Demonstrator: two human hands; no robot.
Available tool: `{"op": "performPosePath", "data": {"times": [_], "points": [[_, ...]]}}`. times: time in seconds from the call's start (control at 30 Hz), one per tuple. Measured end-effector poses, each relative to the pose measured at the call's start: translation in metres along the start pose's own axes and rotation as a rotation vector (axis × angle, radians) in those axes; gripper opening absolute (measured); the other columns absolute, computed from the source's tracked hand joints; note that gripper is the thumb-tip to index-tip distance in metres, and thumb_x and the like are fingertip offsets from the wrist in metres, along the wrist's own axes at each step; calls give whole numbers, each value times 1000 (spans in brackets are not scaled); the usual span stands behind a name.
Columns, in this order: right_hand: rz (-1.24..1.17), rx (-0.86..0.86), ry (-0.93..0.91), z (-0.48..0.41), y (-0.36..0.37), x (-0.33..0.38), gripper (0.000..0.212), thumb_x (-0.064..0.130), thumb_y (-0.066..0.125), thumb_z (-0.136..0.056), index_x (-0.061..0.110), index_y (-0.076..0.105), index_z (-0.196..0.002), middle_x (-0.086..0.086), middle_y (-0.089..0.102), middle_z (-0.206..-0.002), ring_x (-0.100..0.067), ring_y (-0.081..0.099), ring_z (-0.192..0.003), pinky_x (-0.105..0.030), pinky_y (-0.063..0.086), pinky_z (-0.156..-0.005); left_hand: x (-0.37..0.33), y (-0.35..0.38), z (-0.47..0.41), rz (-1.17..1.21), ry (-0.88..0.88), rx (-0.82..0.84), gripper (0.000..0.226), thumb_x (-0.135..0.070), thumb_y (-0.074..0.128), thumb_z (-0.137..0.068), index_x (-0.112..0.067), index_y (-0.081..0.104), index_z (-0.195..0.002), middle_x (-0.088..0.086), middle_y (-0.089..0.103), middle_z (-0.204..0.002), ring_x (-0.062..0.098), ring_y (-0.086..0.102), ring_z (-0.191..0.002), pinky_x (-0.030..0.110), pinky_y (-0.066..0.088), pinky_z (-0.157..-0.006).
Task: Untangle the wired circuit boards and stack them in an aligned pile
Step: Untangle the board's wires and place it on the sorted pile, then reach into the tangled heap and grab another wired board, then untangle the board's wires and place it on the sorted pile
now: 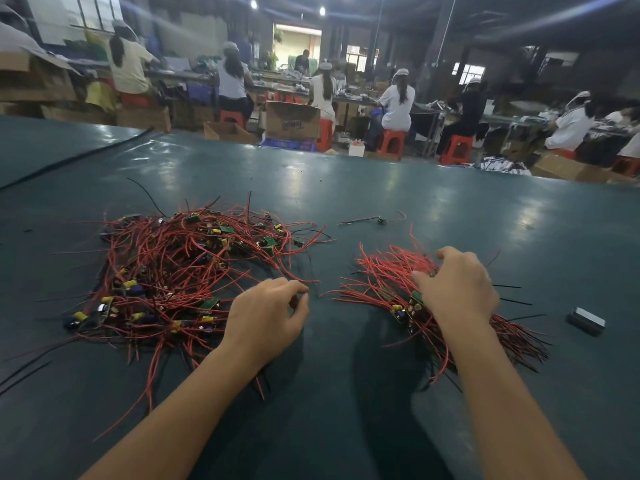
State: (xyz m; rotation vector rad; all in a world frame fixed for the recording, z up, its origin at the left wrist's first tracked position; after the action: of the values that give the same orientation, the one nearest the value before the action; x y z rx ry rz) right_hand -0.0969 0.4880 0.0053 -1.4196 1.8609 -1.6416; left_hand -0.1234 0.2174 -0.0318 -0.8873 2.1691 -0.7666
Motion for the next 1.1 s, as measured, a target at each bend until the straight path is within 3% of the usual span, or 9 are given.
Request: {"op": "performPosePath", "data": {"times": [0.1, 0.2, 0.33, 0.43, 0.63, 0.77, 0.87, 1.0, 1.1], "points": [[-49, 10, -77, 10, 8, 22, 48, 45, 66, -89, 19, 57, -129, -10, 55, -121, -32, 55, -114, -40, 47, -85, 6, -6, -3, -132, 26, -75, 17, -18, 73, -81, -16, 75, -97, 0, 69, -98, 25, 62, -94, 41, 44, -84], [-157, 12, -201, 30, 19, 56, 43, 43, 60, -92, 22, 58, -129, -7, 58, -121, -29, 56, -114, -38, 47, -85, 19, -4, -3, -175, -35, -67, 27, -20, 71, -81, -17, 72, -108, 8, 63, -124, 30, 54, -118, 45, 39, -100], [-261, 119, -309, 54, 49, 88, 36, 42, 57, -94, 24, 62, -124, 0, 62, -112, -22, 60, -104, -32, 45, -80, 47, 5, -2, -238, -198, 56, 51, -29, 64, -86, -22, 56, -136, 18, 28, -156, 34, 22, -144, 47, 23, -114], [-412, 168, -324, 70, 68, 95, 32, 38, 59, -94, 23, 65, -120, 6, 62, -100, -15, 56, -89, -28, 40, -72, 49, -11, -7, -184, -169, -50, 52, -19, 67, -84, -14, 58, -135, 22, 27, -155, 38, 26, -142, 49, 26, -114], [-646, 210, -340, 88, 90, 91, 22, 23, 63, -93, 19, 69, -113, 10, 62, -90, -11, 58, -85, -26, 46, -75, 39, -11, -21, -127, -87, -117, 39, -7, 65, -83, -10, 64, -122, 23, 38, -149, 39, 34, -137, 50, 30, -112], [-712, 176, -317, 84, 91, 84, 20, 19, 63, -93, 16, 71, -111, 11, 63, -88, -4, 58, -82, -12, 42, -73, 63, -9, -46, -212, -239, -37, 44, -12, 57, -87, -14, 59, -131, 23, 25, -156, 38, 20, -145, 49, 15, -119], [-736, 185, -306, 84, 93, 82, 22, 18, 63, -93, 16, 70, -113, 15, 62, -85, -5, 59, -83, -20, 47, -77, 99, -10, -56, -331, -440, 62, 55, -21, 52, -88, -20, 45, -143, 23, 13, -160, 34, 7, -149, 48, 1, -119], [-755, 175, -308, 85, 93, 81, 21, 17, 63, -92, 16, 71, -112, 15, 62, -84, -7, 60, -83, -22, 48, -79, 129, 0, -47, -420, -631, 239, 57, -35, 52, -88, -20, 40, -142, 18, 36, -148, 36, 30, -136, 47, 20, -111], [-758, 178, -309, 85, 95, 80, 21, 17, 63, -93, 16, 71, -112, 14, 63, -84, -5, 58, -80, -20, 46, -76, 130, 2, -44, -437, -632, 211, 64, -39, 55, -86, -18, 36, -143, 17, 42, -139, 35, 38, -128, 46, 27, -105]]}}
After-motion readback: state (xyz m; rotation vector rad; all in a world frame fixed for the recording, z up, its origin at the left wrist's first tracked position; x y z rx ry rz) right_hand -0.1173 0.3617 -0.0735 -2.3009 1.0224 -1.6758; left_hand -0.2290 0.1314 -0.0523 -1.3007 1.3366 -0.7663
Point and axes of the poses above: each hand's wrist, its own z-axis away from the middle knuckle, its own y-axis out of the palm, x = y × z, the point moved 10 cm from there along -z, towards the middle knuckle
